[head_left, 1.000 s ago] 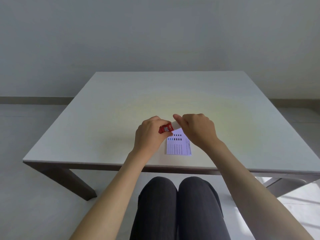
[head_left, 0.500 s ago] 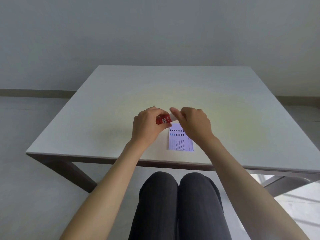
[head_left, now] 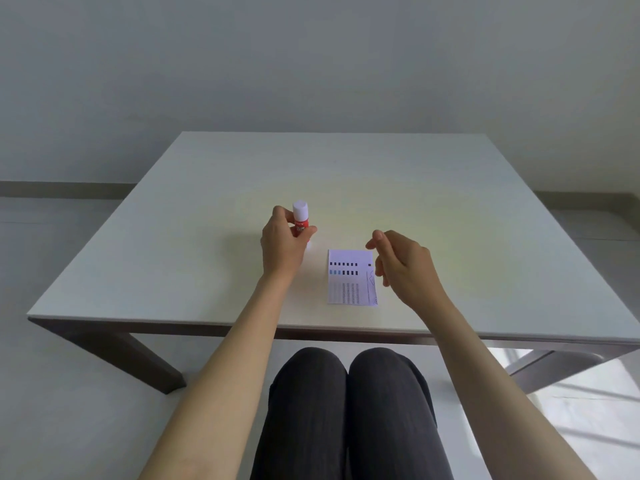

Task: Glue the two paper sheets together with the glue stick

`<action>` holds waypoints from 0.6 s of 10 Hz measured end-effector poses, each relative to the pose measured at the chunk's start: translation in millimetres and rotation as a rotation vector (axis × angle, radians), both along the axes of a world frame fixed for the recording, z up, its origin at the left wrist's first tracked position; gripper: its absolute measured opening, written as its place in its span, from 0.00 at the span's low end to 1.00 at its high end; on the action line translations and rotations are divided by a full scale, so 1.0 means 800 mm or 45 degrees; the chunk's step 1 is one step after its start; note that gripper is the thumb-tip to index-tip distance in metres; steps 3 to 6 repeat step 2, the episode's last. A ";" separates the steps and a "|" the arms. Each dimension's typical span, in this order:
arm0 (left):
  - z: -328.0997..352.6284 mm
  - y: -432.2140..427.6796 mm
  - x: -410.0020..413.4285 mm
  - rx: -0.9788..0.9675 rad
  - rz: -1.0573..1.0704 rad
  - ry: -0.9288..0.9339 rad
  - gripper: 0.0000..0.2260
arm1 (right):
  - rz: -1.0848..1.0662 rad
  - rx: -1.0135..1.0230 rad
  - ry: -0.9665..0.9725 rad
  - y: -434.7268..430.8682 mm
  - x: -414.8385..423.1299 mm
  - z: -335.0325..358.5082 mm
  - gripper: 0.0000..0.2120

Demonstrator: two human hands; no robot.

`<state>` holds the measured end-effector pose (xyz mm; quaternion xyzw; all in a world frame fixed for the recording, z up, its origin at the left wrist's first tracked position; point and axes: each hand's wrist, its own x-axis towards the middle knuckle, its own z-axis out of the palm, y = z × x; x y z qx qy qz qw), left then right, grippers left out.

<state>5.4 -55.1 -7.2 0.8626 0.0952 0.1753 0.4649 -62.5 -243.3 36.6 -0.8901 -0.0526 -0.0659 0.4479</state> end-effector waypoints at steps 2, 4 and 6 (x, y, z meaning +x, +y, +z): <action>-0.009 0.005 0.001 0.074 -0.049 0.048 0.17 | 0.067 -0.118 0.020 0.006 -0.001 -0.006 0.16; -0.009 0.005 0.001 0.074 -0.049 0.048 0.17 | 0.067 -0.118 0.020 0.006 -0.001 -0.006 0.16; -0.009 0.005 0.001 0.074 -0.049 0.048 0.17 | 0.067 -0.118 0.020 0.006 -0.001 -0.006 0.16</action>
